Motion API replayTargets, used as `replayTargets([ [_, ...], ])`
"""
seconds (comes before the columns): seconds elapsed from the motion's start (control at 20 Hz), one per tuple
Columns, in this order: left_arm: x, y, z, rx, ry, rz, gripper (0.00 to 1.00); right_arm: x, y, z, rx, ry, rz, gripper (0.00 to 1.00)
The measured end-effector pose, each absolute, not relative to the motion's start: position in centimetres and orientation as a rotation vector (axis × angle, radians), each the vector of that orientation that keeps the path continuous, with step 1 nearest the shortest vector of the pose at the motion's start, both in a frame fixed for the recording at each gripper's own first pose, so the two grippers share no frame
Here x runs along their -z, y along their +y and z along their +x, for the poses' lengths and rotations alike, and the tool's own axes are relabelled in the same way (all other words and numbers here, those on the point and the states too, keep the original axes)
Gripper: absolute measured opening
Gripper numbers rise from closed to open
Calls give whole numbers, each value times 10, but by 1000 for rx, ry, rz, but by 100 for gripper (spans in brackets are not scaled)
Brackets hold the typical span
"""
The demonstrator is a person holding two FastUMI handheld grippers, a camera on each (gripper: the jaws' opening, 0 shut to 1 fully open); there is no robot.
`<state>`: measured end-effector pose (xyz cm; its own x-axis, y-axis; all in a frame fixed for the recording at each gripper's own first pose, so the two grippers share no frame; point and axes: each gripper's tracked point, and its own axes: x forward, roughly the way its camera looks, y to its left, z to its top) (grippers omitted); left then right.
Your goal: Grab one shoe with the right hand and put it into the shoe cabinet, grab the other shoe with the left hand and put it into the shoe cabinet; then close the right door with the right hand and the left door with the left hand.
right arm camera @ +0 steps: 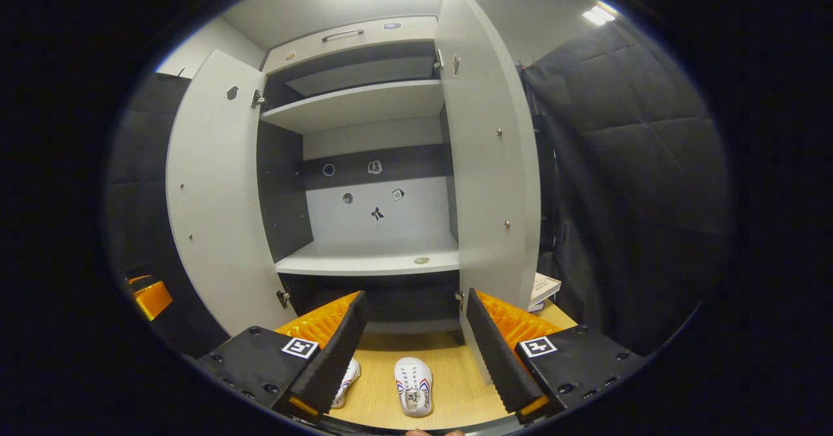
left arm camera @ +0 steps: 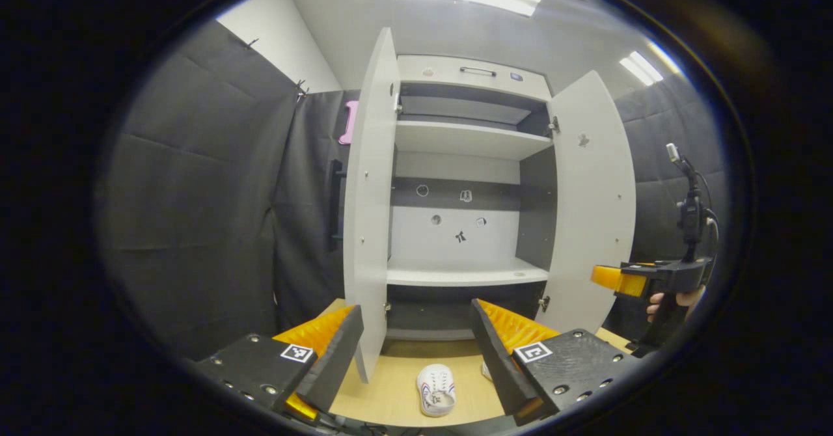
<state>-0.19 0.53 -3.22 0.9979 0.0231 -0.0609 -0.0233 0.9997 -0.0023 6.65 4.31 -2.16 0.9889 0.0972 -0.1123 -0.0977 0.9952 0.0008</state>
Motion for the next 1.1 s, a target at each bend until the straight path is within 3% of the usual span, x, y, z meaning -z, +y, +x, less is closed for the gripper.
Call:
replayTargets([
  [0.4,51,3,12,-53,130,-51,95,107,93,98,-269,395,1,94],
  [1.1,101,0,18,-211,308,-63,96,331,102,138,-347,894,-37,99],
])
